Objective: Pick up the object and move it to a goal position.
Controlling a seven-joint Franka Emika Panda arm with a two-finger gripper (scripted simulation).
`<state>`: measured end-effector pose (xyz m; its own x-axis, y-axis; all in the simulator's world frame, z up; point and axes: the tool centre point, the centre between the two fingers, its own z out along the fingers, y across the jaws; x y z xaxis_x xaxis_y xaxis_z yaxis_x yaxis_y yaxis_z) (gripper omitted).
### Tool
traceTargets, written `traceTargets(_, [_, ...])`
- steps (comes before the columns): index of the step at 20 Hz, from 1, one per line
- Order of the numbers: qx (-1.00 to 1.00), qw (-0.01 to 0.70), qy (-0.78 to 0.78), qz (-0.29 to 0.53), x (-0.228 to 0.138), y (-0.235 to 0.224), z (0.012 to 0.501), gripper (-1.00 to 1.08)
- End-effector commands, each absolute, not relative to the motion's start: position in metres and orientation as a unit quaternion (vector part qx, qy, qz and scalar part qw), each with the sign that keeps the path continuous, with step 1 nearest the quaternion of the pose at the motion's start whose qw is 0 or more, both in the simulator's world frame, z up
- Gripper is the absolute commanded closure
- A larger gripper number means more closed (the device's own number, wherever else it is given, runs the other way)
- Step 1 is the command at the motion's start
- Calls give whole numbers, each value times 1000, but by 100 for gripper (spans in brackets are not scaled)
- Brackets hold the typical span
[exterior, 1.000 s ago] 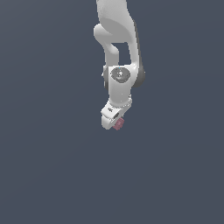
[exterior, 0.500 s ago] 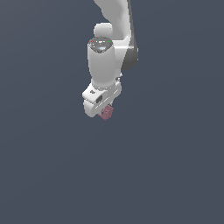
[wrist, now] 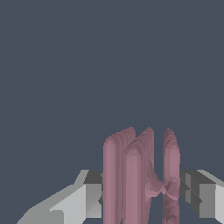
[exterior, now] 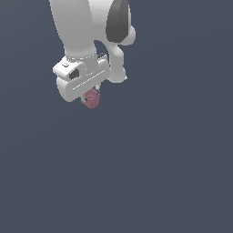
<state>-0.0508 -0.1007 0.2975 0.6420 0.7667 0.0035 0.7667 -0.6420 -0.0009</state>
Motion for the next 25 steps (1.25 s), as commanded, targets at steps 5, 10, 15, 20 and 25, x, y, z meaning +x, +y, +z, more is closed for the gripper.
traceTargets(5, [-906, 1, -423, -1, -51, -143, 363, 108])
traceTargets(10, [-906, 1, -423, 0, -50, -168, 400, 108])
traceTargets(15, [-906, 0, -422, 0, -48, -184, 423, 108])
traceTargets(20, [-906, 0, -422, 0, -47, -193, 436, 108])
traceTargets(25, [-906, 0, -422, 0, -46, -195, 439, 108])
